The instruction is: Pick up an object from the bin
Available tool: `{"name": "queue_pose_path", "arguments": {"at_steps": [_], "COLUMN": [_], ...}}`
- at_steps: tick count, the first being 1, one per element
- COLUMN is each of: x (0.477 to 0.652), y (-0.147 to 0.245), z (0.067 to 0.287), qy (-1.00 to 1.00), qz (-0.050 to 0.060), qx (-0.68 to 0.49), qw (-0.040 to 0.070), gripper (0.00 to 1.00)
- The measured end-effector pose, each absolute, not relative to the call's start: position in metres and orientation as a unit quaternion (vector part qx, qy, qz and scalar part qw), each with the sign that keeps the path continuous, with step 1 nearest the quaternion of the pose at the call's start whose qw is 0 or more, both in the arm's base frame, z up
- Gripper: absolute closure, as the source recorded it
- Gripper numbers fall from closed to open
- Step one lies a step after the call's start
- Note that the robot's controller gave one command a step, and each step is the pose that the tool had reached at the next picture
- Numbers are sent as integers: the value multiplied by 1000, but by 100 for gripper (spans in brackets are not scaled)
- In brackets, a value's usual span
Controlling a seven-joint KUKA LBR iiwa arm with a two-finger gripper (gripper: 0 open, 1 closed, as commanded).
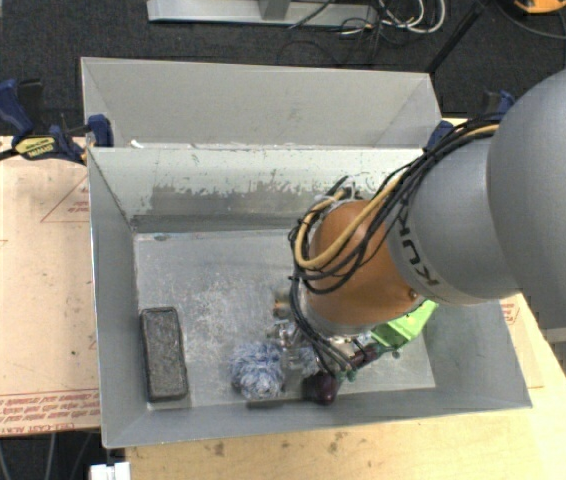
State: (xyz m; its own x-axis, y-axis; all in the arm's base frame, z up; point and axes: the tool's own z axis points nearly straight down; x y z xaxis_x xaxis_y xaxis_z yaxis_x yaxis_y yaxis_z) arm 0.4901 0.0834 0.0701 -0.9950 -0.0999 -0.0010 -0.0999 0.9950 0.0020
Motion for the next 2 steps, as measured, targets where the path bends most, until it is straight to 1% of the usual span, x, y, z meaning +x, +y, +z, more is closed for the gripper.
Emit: {"name": "queue_pose_path", "arguments": {"at_steps": [1,2], "x": [509,509], "y": [96,96], "z": [174,174], "qy": [999,999], "qz": [1,1], "qx": [-41,-41], "qw": [1,1], "gripper": [100,100]}}
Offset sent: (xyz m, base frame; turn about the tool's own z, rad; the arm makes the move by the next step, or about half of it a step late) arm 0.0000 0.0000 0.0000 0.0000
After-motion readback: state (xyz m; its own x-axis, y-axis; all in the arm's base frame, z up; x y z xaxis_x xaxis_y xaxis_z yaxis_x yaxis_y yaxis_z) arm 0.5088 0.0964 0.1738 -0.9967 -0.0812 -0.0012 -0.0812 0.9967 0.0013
